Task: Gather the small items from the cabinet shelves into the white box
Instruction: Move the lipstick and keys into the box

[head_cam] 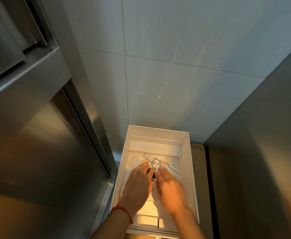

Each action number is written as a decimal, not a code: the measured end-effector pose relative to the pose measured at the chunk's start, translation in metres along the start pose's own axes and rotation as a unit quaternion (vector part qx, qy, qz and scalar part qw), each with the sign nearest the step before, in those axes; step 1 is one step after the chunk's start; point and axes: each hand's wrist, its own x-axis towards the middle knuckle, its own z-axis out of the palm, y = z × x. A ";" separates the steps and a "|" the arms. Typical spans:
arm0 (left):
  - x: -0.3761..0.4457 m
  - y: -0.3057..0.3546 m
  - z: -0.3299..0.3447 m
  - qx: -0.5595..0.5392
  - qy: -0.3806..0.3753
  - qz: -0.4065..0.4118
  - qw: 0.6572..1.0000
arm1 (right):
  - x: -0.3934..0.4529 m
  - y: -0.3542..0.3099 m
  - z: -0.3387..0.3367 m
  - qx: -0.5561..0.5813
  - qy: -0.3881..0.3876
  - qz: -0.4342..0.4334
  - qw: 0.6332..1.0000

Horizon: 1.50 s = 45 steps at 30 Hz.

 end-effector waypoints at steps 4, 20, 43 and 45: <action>-0.003 0.005 -0.015 0.005 0.007 -0.004 1.000 | -0.006 -0.005 -0.004 -0.019 -0.008 0.047 0.999; -0.015 0.035 -0.101 0.033 -0.070 -0.078 0.994 | -0.011 -0.037 -0.086 -0.023 0.068 0.062 0.995; -0.103 0.094 -0.233 0.038 0.041 -0.205 0.977 | -0.046 -0.104 -0.231 0.048 -0.030 0.046 0.997; -0.115 0.101 -0.245 0.038 0.057 -0.220 0.973 | -0.054 -0.112 -0.242 0.045 -0.030 0.036 0.998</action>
